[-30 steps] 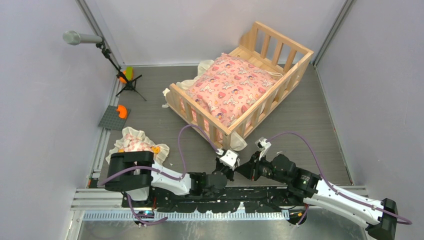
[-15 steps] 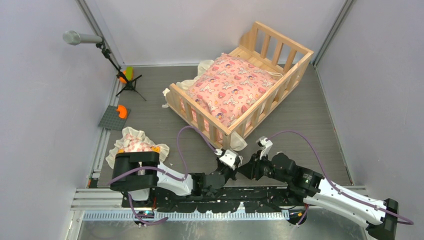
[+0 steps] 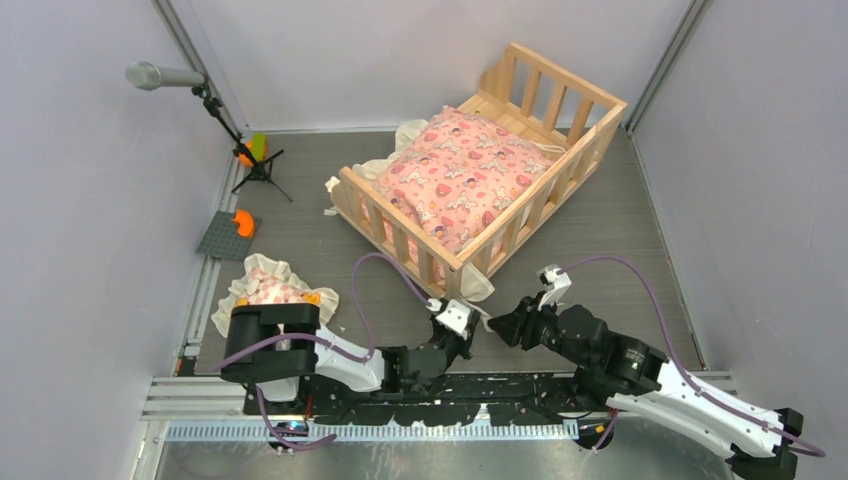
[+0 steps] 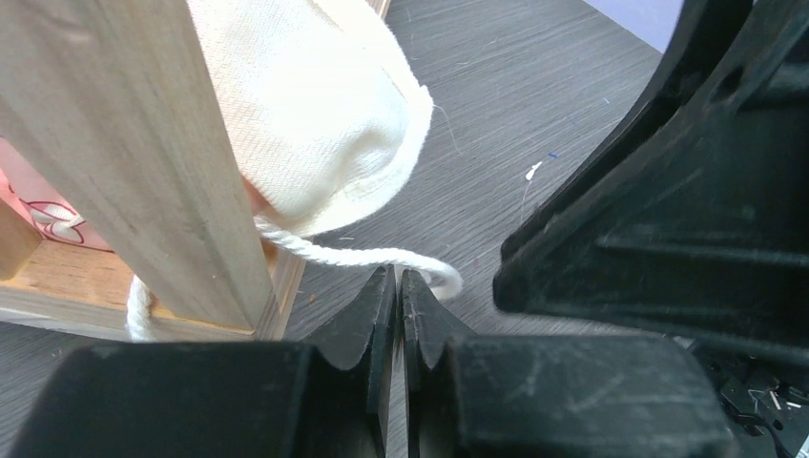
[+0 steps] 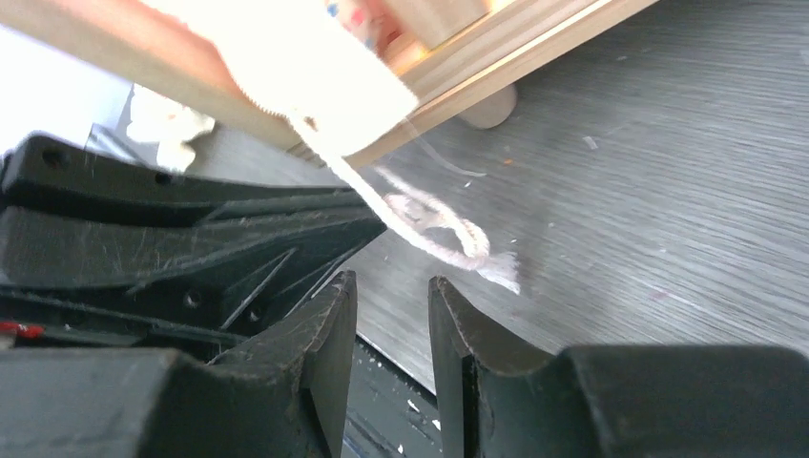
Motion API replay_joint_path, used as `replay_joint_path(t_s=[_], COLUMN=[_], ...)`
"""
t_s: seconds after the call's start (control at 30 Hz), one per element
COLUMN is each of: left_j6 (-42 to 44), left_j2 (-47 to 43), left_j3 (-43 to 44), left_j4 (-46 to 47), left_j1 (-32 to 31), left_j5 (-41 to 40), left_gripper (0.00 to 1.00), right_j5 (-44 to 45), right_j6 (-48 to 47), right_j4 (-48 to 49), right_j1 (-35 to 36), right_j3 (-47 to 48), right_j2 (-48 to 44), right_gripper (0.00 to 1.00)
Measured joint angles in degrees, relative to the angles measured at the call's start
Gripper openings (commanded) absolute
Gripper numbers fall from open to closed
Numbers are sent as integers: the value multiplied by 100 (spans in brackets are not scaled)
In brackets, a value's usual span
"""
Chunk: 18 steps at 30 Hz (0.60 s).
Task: Set up the pet bed
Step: Cross the ropes on the bed frame.
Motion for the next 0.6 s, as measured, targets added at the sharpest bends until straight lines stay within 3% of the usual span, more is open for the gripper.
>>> replay_joint_path(t_s=[0.33,0.6], left_j6=[114,140], left_j2=[7,7], left_j3=[-111,-114], left_j4=[122,149], left_j1=[0,0], left_j5=[-131,-173], left_gripper=[10,10], right_j5=[1751,2291], right_j6=[673,855], right_j4=[-741,-815], right_j1=[0,-2], right_j3=[407,973], right_j2=[-83,1530], right_gripper=[41,41])
